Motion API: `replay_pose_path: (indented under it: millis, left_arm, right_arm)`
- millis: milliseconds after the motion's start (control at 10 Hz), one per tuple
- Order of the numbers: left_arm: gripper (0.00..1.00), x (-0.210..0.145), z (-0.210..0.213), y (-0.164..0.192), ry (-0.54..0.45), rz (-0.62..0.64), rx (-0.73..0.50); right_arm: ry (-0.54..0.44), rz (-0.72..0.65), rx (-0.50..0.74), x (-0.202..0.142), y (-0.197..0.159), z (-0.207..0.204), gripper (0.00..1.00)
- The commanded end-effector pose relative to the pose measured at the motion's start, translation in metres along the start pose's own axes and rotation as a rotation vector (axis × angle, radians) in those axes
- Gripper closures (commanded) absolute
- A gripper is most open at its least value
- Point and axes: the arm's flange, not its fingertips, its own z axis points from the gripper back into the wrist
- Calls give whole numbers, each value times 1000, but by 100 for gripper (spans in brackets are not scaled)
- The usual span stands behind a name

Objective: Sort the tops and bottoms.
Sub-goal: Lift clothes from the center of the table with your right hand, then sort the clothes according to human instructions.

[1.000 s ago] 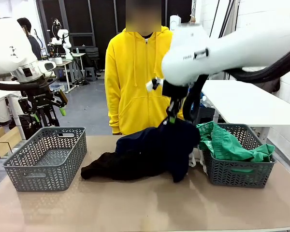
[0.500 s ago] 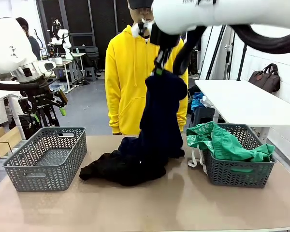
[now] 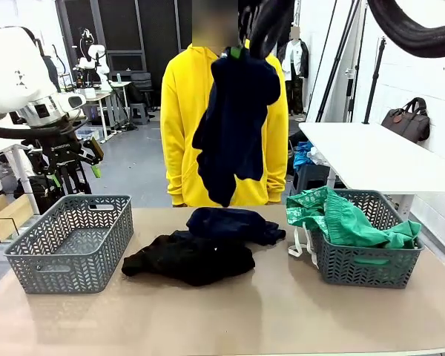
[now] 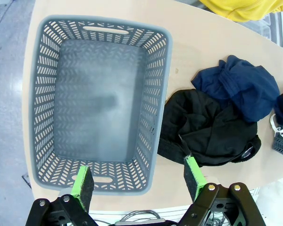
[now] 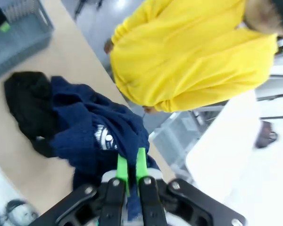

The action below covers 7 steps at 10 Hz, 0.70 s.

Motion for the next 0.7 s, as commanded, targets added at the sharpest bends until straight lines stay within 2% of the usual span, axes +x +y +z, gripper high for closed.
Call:
replay_pose_path:
  millis: [0,200,300,600]
  left_arm:
    - [0,-1,1,0,-11,17,12]
    - [0,-1,1,0,-11,17,12]
    - [0,-1,1,0,-11,17,12]
    - [0,-1,1,0,-11,17,12]
  right_arm:
    - [-20,-11,-49,40,1,31,100]
    - [-36,-20,-38,51,-1,53,100]
    - [-38,-4,-32,16,9,37,100]
    - [-38,-4,-32,16,9,37,100]
